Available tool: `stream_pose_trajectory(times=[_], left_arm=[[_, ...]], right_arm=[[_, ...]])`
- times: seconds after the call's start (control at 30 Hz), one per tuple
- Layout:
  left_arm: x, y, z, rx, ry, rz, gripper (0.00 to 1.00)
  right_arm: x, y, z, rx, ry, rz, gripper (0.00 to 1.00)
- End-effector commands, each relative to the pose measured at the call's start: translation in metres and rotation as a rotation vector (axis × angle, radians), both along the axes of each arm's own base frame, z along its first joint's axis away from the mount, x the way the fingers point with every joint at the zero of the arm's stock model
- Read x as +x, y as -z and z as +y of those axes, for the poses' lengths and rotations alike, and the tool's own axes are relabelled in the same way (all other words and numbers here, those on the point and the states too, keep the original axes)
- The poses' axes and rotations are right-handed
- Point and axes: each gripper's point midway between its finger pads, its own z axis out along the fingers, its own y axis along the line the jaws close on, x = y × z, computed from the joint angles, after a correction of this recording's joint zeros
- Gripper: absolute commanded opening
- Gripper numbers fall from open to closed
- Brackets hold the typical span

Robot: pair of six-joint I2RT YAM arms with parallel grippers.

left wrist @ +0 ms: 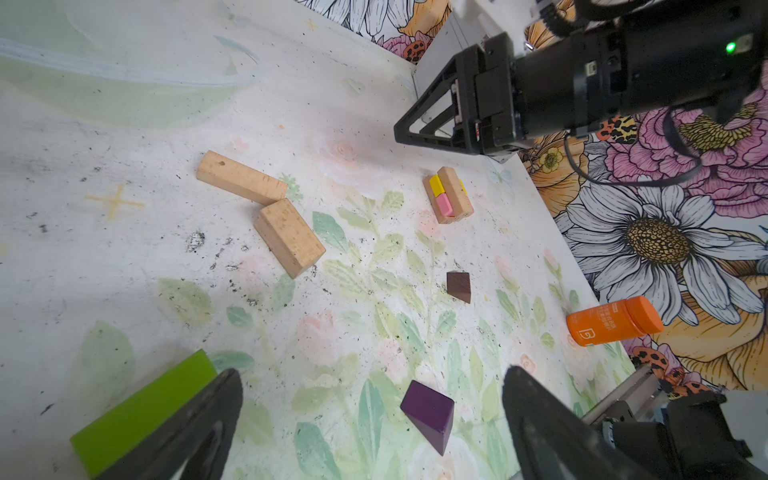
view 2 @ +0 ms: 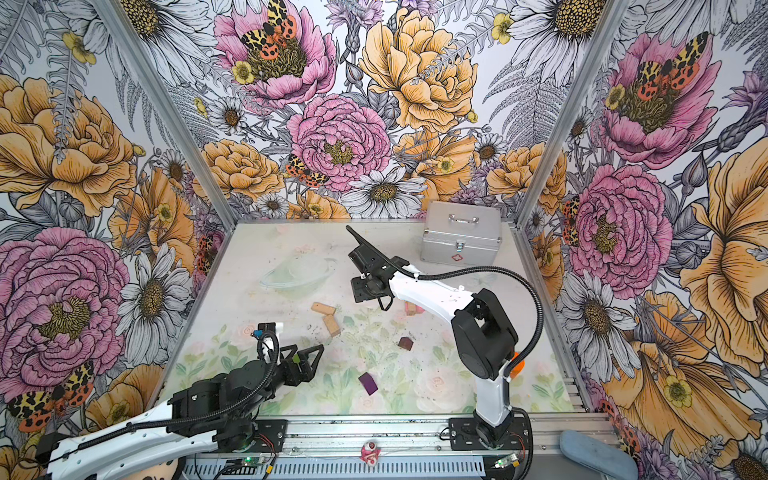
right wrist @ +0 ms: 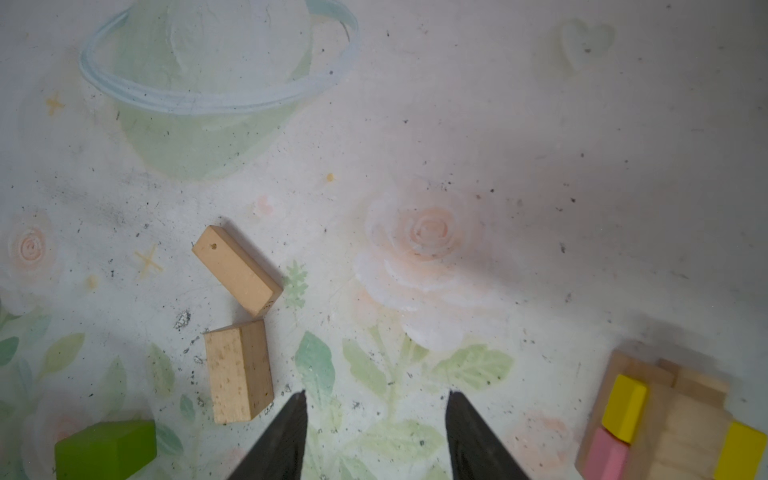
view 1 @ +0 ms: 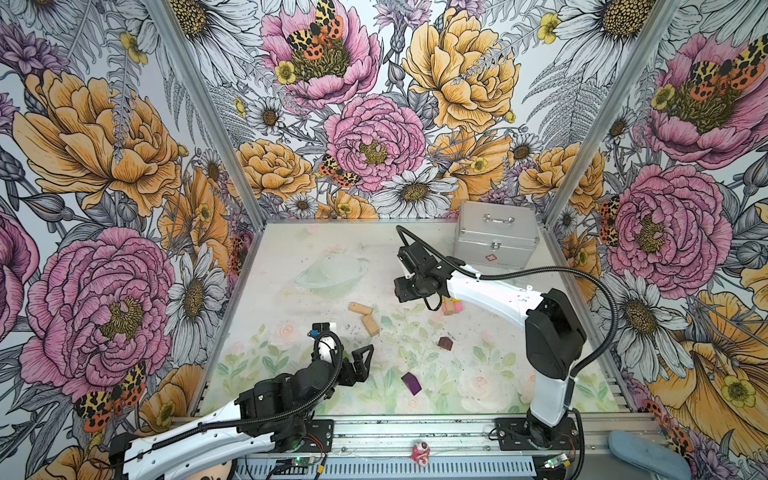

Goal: Build the wood block tower
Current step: 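Move the right gripper over a loose wooden stick nearer the left arm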

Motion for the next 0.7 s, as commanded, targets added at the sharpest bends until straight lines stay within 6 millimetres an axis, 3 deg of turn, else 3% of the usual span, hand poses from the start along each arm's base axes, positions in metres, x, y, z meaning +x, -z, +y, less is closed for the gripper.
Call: stream_pose_trajectory(times=[0.0, 0.17, 0.3, 0.67], left_arm=[[0.001, 0.013, 0.01, 0.033, -0.035, 0.007, 0.99], [0.003, 0.016, 0.018, 0.05, -0.059, 0.012, 0.99], [0.005, 0.013, 0.021, 0.046, -0.063, 0.004, 0.99], [0.009, 0.017, 0.027, 0.039, -0.08, 0.028, 0.99]], right_arm=[[0.001, -0.002, 0.031, 0.033, -0.09, -0.001, 0.57], [0.007, 0.01, 0.059, 0.051, -0.152, 0.017, 0.57], [-0.001, 0.019, 0.085, 0.05, -0.218, 0.023, 0.57], [-0.006, 0.053, 0.113, 0.008, -0.31, 0.038, 0.62]])
